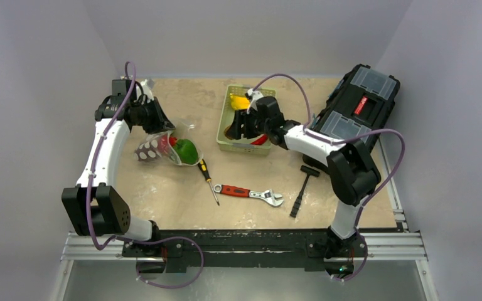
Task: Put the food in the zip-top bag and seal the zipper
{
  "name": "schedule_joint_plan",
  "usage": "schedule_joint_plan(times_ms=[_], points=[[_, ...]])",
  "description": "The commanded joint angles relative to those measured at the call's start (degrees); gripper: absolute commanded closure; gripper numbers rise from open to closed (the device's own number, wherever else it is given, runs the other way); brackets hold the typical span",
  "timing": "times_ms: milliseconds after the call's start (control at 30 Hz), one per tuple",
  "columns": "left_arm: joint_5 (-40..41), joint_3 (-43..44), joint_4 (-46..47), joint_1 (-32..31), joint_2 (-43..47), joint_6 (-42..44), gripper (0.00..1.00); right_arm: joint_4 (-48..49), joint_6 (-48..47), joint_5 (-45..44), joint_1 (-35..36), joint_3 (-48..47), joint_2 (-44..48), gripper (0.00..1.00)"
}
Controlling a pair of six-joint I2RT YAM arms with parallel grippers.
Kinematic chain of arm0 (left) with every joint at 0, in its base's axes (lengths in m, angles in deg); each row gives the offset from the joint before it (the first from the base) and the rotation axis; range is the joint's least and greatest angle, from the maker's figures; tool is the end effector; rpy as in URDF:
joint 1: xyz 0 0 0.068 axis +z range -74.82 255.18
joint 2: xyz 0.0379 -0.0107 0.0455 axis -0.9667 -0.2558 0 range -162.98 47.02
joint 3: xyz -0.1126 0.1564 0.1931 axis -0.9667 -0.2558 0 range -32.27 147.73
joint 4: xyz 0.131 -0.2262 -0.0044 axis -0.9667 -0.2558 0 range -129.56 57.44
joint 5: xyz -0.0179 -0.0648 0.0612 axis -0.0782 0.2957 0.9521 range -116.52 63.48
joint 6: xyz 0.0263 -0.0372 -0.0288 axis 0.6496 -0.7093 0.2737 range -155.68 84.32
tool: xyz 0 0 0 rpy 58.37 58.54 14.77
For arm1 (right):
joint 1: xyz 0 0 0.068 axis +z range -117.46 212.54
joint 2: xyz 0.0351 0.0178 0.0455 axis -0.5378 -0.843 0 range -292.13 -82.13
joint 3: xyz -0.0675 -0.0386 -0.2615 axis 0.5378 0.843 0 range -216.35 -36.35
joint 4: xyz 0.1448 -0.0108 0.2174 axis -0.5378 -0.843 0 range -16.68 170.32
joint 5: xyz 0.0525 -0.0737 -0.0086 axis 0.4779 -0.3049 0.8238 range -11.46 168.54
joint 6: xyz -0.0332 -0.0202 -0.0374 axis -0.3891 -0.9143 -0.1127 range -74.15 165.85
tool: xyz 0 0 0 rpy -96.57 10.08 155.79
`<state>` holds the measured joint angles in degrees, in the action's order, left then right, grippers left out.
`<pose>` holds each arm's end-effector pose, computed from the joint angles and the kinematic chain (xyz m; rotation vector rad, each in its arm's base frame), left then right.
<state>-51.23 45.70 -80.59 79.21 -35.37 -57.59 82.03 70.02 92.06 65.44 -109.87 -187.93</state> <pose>0.2991 0.0061 0.3318 -0.3768 2.4590 -0.6678 0.3520 0.2376 0.2321 -0.3159 2.1808 0.8284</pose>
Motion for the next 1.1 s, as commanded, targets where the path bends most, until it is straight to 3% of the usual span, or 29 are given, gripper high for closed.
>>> schedule_joint_plan(times_ms=[0, 133, 467, 833, 1067], points=[[-0.6, 0.2, 1.1, -0.2, 1.7, 0.3, 1.0, 8.4, 1.2, 9.1, 6.4, 2.2, 5.3, 1.0], [-0.7, 0.3, 1.0, -0.2, 1.8, 0.3, 1.0, 9.3, 1.2, 8.6, 12.1, 0.5, 4.8, 1.0], [-0.7, 0.2, 1.1, -0.2, 2.9, 0.4, 1.0, 12.5, 5.5, 7.0, 18.2, -8.3, -5.6, 1.0], [-1.4, -0.2, 1.8, -0.2, 4.0, 0.0, 1.0, 13.1, 12.6, 5.3, 18.6, -31.1, -23.5, 1.0], [-1.7, -0.2, 1.8, -0.2, 4.7, -0.1, 1.0, 16.2, 14.8, 3.3, 18.4, -27.7, -20.0, 0.98]])
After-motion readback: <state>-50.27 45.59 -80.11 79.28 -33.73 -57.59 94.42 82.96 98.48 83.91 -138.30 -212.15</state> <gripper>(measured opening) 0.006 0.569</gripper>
